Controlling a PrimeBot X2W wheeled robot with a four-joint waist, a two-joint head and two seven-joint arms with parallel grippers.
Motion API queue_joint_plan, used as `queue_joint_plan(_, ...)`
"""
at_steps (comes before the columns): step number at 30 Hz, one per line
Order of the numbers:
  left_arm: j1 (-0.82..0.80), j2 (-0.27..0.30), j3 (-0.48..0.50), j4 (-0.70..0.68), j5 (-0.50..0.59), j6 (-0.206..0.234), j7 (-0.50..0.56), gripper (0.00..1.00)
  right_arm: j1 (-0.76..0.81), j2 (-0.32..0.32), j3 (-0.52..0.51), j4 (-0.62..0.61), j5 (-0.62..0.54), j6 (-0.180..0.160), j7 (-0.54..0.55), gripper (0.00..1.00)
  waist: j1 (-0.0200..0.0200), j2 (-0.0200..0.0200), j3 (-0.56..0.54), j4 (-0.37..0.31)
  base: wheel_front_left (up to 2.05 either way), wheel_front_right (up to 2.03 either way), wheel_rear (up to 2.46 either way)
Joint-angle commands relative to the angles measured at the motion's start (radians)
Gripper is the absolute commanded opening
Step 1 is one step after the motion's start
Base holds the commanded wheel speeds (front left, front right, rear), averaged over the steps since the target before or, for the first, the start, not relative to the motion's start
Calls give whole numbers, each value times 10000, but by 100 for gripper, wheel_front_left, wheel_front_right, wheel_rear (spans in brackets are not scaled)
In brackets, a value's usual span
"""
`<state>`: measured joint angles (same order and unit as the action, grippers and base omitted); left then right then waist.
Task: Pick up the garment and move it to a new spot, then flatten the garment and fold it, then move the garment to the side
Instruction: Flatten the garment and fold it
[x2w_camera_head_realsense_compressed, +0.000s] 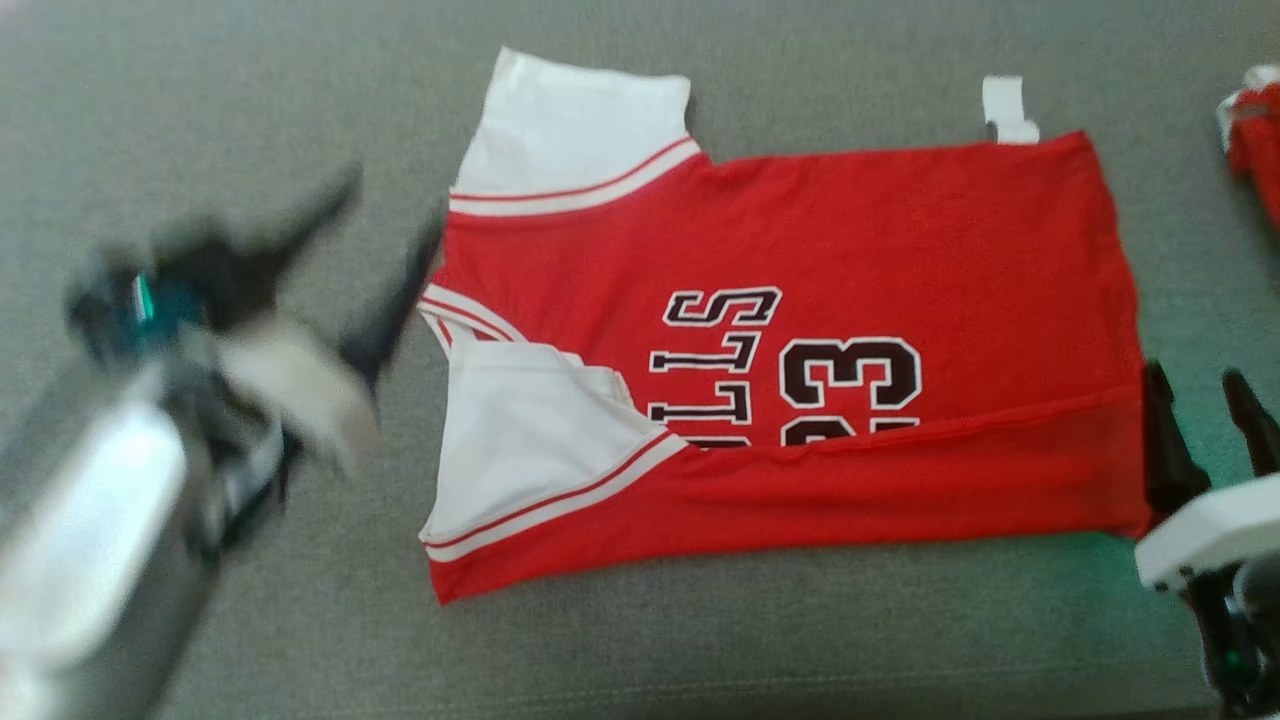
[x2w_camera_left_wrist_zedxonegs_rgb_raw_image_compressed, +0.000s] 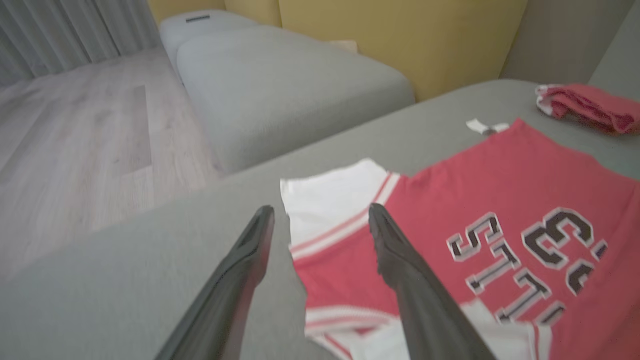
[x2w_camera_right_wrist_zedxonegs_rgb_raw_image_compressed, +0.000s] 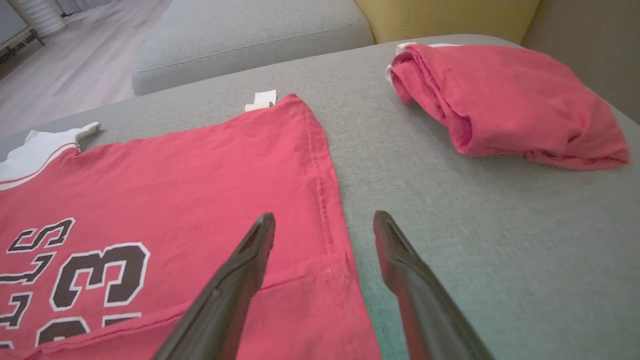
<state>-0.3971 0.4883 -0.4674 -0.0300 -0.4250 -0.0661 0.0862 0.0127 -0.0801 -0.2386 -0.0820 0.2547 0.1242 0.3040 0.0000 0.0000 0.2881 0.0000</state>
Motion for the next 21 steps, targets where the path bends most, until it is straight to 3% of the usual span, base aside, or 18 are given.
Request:
queue_joint_plan(1, -1027, 245, 473, -168, -131, -169, 267, 100, -447, -103, 267, -381, -51, 65, -96, 100, 0, 0, 471, -17, 0, 0, 0)
queue_joint_plan(5, -3564, -61, 87, 1088, -833, -546, 1263, 100, -919, -76, 476, -439, -28, 65, -96, 100, 0, 0, 1153, -74, 0, 0, 0)
queue_joint_plan(12, -6916, -38, -1485, 3851, -2271, -641, 3100, 100, -1634, -84, 881, -485, 51, 65, -114, 100, 0, 0, 2091, -575, 0, 0, 0)
queue_joint_plan(21, -8668, 464, -2960, 5979, -3454, -644, 3670, 100, -2249, 73, 1435, -55, 331, 65, -476, 100, 0, 0, 2961, -1451, 0, 0, 0)
